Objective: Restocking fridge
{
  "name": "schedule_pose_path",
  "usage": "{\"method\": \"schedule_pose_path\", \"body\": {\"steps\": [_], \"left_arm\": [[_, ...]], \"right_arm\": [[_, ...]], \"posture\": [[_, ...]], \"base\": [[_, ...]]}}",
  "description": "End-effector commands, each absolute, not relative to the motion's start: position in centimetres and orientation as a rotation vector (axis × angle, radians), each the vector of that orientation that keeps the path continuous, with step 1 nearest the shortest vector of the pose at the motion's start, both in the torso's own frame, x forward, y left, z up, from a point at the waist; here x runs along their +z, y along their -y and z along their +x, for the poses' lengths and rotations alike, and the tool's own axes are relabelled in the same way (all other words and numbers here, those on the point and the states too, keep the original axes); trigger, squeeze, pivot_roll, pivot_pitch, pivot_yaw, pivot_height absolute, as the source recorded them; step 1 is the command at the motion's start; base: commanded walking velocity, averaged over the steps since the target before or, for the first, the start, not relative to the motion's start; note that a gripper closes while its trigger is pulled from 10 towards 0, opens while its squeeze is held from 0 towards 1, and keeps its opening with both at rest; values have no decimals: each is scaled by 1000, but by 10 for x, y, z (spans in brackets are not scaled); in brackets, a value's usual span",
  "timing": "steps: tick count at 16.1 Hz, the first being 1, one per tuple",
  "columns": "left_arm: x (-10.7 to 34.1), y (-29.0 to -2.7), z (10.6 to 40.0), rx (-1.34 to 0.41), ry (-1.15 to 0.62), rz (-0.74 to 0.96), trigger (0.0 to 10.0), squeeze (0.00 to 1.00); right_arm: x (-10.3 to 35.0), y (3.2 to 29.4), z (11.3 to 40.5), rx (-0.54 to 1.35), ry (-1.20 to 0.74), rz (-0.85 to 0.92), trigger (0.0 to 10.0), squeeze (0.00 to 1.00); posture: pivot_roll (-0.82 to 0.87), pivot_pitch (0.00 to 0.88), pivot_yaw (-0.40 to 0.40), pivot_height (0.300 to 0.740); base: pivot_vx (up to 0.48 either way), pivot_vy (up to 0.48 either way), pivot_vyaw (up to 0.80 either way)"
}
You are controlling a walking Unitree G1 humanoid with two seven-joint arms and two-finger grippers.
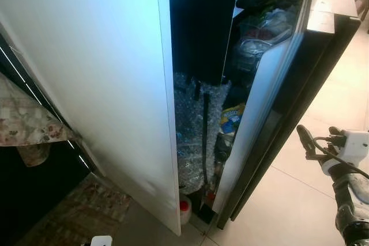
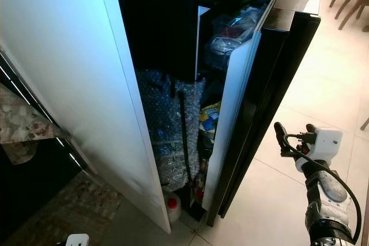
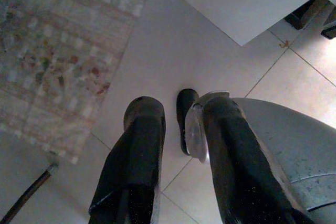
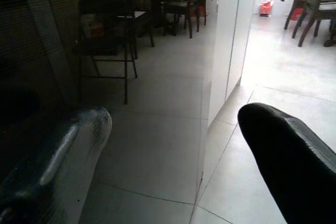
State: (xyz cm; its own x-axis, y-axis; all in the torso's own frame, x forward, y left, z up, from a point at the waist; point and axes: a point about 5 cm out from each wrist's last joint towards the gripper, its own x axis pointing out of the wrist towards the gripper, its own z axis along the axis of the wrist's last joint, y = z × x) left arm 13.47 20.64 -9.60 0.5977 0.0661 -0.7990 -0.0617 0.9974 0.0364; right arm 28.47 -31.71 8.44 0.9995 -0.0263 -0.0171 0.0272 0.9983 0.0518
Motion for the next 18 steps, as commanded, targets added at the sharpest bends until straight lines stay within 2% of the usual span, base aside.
{"method": "schedule_pose_path", "body": {"steps": [1,6,18], "left_arm": [[-98,-209,130,77,-951,12,10000,0],[-97,-207,131,73,-944,13,10000,0],[-98,-205,129,82,-948,8,10000,0]], "right_arm": [[89,318,287,-14,-3,58,10000,0],[88,306,294,53,-17,71,10000,0],[76,243,316,206,-35,145,10000,0]], "posture": [[-45,39,26,740],[-40,37,24,740],[-22,19,16,740]], "base": [[0,0,0],[0,0,0],[0,0,0]]}}
